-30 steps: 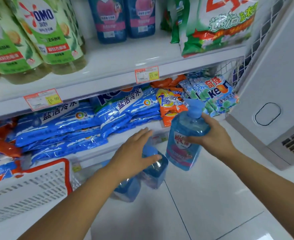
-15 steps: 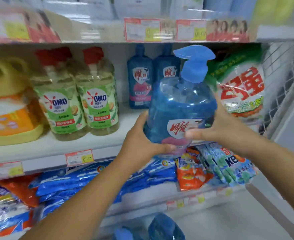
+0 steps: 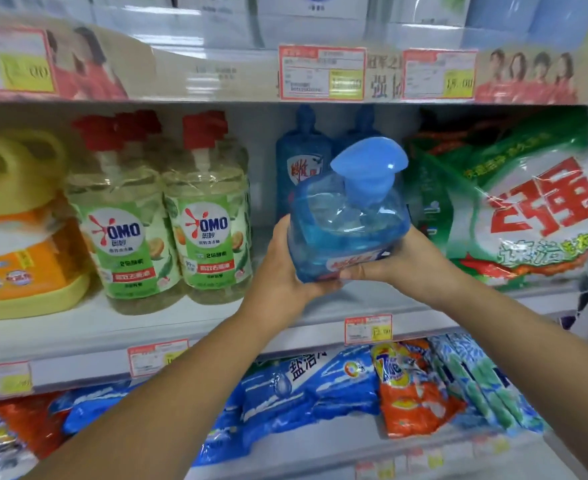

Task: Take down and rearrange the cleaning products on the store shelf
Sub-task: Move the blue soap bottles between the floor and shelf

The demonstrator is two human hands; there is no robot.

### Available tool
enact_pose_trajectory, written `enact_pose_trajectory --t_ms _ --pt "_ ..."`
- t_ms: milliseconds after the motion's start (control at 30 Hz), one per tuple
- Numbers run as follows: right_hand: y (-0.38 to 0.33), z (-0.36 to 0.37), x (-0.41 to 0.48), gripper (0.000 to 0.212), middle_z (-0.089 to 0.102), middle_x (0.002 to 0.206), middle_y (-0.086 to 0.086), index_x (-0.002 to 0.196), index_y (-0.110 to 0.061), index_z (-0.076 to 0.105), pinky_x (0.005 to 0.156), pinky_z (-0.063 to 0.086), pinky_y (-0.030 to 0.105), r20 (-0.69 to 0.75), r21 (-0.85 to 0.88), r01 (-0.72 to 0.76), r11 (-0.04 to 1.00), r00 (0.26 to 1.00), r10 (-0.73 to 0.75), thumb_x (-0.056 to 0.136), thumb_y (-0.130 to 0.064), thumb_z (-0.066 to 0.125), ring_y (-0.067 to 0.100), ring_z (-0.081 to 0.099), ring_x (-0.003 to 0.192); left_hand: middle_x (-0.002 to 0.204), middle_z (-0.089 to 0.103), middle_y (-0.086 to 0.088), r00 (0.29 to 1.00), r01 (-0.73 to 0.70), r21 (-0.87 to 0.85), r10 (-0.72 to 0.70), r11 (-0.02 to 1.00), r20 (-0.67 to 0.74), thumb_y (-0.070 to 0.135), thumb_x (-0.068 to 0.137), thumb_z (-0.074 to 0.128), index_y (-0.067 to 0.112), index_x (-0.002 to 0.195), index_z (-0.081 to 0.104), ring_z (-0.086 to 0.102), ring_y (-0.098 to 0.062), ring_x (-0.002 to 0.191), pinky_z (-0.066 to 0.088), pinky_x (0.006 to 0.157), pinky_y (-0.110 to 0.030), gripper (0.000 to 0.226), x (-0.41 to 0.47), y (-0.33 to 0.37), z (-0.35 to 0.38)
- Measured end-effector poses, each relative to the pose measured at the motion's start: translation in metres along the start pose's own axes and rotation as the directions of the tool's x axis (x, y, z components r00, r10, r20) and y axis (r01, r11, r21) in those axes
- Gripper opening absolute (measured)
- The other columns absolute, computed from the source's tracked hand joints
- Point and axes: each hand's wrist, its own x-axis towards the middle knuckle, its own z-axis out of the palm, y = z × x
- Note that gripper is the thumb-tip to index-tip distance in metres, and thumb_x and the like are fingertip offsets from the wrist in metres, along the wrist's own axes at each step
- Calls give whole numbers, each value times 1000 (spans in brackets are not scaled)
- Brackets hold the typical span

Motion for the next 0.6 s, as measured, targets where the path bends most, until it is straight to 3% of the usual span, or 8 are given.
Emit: enact_pose_trajectory --t_ms 67,133,233,333,467,533,600 --pt "7 -1 10 88 70 120 -7 135 -13 53 92 53 24 5 -17 -10 1000 1000 10 57 -27 90 8 65 113 129 53 22 999 17 15 -17 1000 30 38 61 93 49 128 28 54 6 116 48 94 -17 94 7 -6 -3" --pt "5 -4 22 88 70 120 -11 137 -20 51 94 54 26 30 -41 -31 999 999 32 59 -31 90 6 66 112 133 53 19 997 39 25 -40 999 59 39 65 90 39 137 24 55 4 116 47 92 -17 98 13 -8 -7" --pt "-1 -7 42 79 73 111 -16 135 -29 49 85 57 25 100 -35 -107 994 989 110 66 -29 87 6 69 104 136 52 16 993 105 37 -107 994 58 41 74 82 32 146 18 57 -2 117 49 99 -29 97 22 -17 -4" --pt "1 -5 60 68 74 107 -12 126 -33 52 79 61 35 123 -24 -182 983 975 184 67 -37 84 10 72 99 134 56 12 983 183 89 -185 979 19 62 76 67 31 148 18 59 -11 118 50 100 -43 93 26 -28 3" --pt "21 4 72 62 68 118 -16 128 -37 48 91 58 43 7 36 -237 971 971 237 76 -40 82 10 68 106 124 61 6 984 180 236 -175 955 -39 55 87 60 29 141 29 62 -15 108 53 91 -44 68 23 -31 8" --pt "30 12 72 67 65 123 -16 135 -35 44 95 56 41 -52 49 -216 975 974 218 79 -42 79 9 65 109 123 60 8 989 148 305 -133 941 -71 55 86 62 31 138 29 62 -14 105 55 86 -42 67 16 -23 7" --pt "35 21 70 63 63 125 -14 139 -32 42 89 54 23 -122 60 -178 982 975 184 85 -39 74 0 61 105 138 51 9 994 93 425 -110 901 15 62 83 61 33 148 15 57 -13 115 54 90 -41 85 4 -15 0"
